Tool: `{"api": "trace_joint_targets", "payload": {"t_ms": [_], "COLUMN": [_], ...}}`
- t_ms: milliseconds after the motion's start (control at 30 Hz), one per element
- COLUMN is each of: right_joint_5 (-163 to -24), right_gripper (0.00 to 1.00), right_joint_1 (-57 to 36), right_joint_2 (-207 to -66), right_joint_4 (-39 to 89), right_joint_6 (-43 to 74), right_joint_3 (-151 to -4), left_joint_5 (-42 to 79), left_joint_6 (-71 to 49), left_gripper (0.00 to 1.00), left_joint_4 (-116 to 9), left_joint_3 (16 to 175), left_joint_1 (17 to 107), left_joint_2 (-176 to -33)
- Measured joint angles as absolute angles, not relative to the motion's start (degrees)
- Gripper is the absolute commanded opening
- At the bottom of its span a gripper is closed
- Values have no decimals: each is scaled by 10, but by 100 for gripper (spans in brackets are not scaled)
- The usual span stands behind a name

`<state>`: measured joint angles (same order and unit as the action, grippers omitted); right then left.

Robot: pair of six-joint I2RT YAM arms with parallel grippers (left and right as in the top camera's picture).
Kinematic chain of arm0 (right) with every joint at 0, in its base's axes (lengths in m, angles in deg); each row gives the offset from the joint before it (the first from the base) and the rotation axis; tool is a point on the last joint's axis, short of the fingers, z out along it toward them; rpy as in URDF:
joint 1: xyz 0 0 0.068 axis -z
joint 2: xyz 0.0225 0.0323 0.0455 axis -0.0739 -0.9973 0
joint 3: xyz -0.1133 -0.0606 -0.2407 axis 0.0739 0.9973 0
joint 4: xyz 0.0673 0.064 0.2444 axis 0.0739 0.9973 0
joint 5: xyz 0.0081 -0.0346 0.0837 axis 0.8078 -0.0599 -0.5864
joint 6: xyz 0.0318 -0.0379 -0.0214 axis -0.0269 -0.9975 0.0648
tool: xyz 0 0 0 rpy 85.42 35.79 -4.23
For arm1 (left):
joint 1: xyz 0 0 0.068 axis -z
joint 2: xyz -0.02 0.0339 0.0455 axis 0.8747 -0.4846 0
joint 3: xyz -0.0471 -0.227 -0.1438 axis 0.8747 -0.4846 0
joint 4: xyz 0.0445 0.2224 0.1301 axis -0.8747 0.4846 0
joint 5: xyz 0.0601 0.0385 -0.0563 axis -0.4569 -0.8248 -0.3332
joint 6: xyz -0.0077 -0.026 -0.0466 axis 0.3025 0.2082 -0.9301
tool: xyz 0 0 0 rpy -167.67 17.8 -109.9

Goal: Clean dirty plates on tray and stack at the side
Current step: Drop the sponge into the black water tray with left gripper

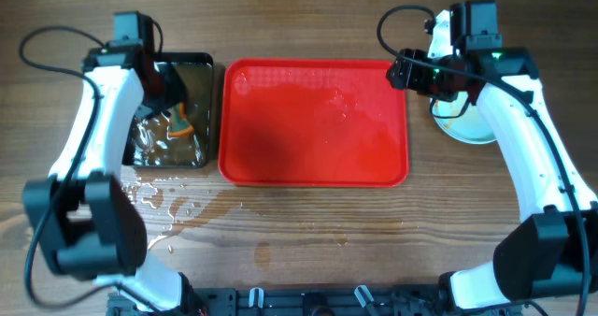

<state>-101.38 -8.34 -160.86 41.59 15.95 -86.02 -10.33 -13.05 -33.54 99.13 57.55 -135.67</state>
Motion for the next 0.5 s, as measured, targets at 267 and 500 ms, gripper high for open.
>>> {"api": "trace_joint_targets", "payload": {"t_ms": [267, 500], "right_joint_5": [-1010, -1009], "right_gripper": [100, 100], "right_joint_1": [-83, -83], "right_joint_2": [-1451, -1310], "right_joint_4": [434, 440], "right_joint_6": [143, 269], "right_joint_3": [-919, -929], "left_joint_5": [-91, -91], "left_joint_6": [-107, -107], "left_gripper": [100, 100], "left_joint_4": [-331, -329], "left_joint_3": [1034, 1034], "left_joint_1": [605, 605], "left_joint_2": [-1164, -1171]}}
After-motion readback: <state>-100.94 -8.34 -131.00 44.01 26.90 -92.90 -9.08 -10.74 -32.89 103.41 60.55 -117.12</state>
